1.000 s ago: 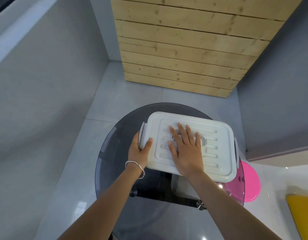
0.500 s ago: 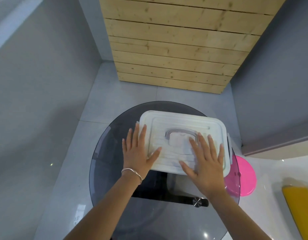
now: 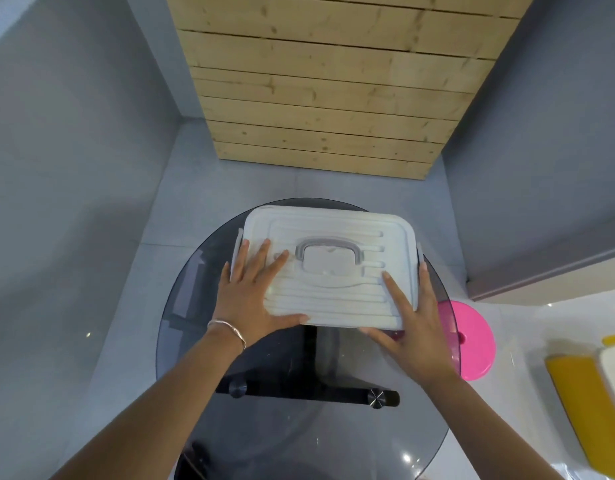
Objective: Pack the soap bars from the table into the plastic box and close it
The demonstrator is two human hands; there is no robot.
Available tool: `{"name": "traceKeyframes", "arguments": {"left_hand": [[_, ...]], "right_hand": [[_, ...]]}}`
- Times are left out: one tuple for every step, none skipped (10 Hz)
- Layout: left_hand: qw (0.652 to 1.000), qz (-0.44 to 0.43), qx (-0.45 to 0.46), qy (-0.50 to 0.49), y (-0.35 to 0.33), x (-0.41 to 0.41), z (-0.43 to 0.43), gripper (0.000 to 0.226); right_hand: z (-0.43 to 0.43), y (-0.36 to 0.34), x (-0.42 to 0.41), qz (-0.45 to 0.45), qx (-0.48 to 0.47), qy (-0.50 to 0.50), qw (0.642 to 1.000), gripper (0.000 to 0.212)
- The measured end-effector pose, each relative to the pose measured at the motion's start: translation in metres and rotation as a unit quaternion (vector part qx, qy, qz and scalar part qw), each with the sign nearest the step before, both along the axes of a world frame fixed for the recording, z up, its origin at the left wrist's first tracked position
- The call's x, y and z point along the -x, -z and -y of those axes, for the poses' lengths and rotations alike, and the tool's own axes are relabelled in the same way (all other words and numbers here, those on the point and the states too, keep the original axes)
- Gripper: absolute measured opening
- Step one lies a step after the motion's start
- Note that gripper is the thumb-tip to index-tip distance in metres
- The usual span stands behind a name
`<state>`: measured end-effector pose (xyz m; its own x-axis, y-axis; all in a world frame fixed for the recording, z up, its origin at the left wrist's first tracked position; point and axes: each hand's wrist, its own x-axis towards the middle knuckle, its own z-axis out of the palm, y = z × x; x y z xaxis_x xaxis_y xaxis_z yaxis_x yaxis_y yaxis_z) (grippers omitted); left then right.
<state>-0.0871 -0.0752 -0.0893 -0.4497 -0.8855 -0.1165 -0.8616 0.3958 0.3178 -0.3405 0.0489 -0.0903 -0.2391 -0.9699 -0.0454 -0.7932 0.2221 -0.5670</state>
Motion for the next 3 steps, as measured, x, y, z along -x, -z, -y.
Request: {"name": "traceKeyframes", "arguments": {"left_hand": [[1.000,0.007,-0.018,-0.005,-0.001,-0.001,0.016,0.105],[0.998,0.041,-0.038,-0.002,-0.004,-0.003,0.024,0.106],[0.994,0.098,-0.054,0.012,-0.018,0.001,0.021,0.102]], "right_hand": [[0.014,-0.004,-0.004,0.005,-0.012,-0.002,1.000,0.087],[0.018,-0.011,-0.009,-0.010,-0.063,0.001,0.998,0.089],[0.021,-0.046,-0.011,-0.021,-0.105,-0.014,0.994,0.089]]}}
